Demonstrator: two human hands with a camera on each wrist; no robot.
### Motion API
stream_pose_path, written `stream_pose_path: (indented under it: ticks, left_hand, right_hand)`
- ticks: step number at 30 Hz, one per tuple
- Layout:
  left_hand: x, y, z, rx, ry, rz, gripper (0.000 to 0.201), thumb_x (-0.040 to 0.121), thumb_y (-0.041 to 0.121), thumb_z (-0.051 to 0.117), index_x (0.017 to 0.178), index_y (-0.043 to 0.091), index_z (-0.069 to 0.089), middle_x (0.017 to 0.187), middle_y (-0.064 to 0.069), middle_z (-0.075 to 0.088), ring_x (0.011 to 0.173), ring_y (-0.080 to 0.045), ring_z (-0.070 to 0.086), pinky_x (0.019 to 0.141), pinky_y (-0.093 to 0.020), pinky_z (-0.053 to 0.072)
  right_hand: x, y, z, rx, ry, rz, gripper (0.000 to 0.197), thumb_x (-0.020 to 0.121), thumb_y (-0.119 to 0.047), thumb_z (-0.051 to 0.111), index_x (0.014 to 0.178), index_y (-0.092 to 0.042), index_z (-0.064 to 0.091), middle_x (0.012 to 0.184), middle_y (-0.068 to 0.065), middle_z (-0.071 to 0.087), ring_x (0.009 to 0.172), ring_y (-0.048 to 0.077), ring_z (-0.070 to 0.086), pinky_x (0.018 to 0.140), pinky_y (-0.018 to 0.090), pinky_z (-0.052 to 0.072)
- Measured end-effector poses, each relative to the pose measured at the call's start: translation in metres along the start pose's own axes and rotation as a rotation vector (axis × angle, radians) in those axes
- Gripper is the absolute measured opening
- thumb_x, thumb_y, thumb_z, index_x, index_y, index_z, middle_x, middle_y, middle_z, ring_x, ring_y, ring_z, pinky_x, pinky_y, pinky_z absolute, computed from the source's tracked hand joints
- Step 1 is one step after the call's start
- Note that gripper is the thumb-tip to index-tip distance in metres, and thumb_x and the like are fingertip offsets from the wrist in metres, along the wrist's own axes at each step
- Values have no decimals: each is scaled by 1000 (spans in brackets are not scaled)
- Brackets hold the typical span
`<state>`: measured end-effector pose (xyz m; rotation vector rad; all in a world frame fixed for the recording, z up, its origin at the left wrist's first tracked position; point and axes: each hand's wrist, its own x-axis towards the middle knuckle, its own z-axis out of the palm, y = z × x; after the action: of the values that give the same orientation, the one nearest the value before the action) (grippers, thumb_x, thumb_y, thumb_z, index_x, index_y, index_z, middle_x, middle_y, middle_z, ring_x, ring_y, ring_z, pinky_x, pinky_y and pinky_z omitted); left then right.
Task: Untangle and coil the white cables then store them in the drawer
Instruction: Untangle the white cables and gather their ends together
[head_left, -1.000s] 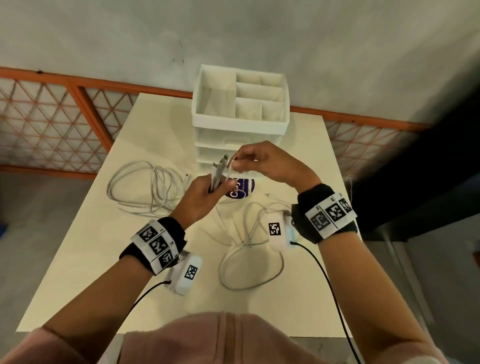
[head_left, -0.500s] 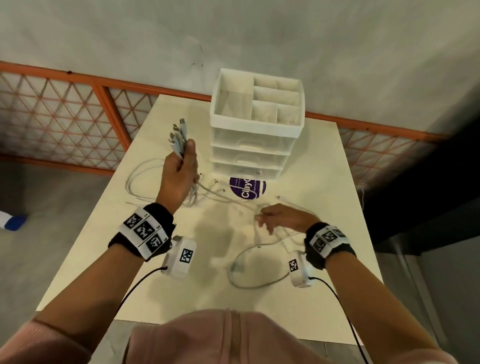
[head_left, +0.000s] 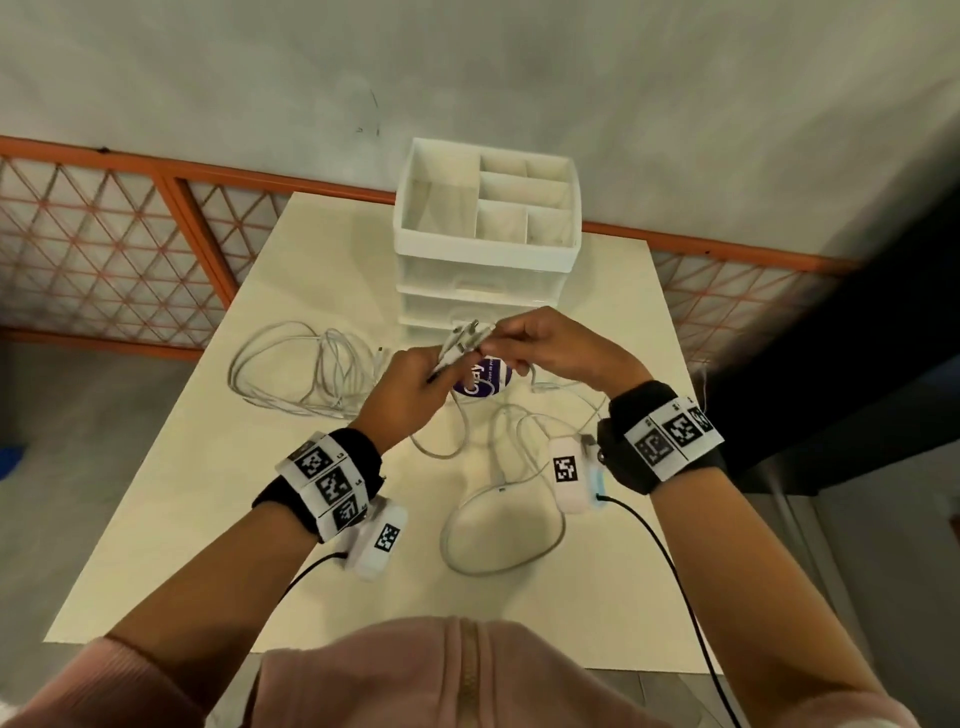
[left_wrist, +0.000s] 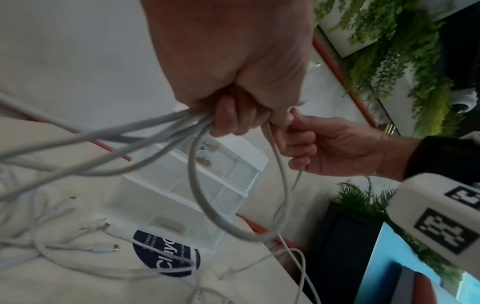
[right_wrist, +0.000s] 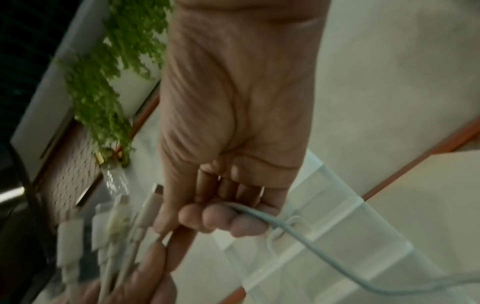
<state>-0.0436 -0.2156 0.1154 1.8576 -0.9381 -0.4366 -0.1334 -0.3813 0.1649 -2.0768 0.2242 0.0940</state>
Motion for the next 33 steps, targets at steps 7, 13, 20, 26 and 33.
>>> stream_pose_path:
  ticks: [7,13,20,26,33]
  left_hand:
    - [8,-26,-40,-60,634,-110,35,97,27,45,71,7,55,55,-3,48,40,-2,45,40,-13,30]
    - [6,-53,-47,29,722,-289,43,96,34,46,78,0,65,74,-19,65,68,-31,59,64,-34,44]
    - [3,-38,-44,-35,658,-239,51,81,42,67,105,2,46,61,-4,50,54,-13,53,61,-35,47]
    - [12,-3,-16,-134,193,-5,17,83,27,67,92,16,59,62,1,53,51,-2,43,48,-9,35]
    - [11,-21,-23,-46,372,-28,23,94,23,51,74,15,58,56,0,49,46,-2,43,49,-9,33]
  right_hand:
    - [-24,77,-18,-124,52,239,27,96,-27,51,81,-10,64,61,-3,50,59,9,48,60,13,38]
    - [-30,101,-34,-59,214,285,23,97,-13,49,77,-14,61,64,4,54,67,16,53,70,23,42]
    - [-17,29,-54,-149,383,80,14,90,-26,61,87,-21,73,60,-13,58,52,3,39,53,12,34]
    - [16,-21,-10,-163,90,-43,19,86,-29,66,92,-13,75,73,9,68,54,3,45,54,12,33]
    - [28,27,-1,-116,-12,41,21,89,-23,63,90,-2,66,86,23,64,73,16,54,71,27,43]
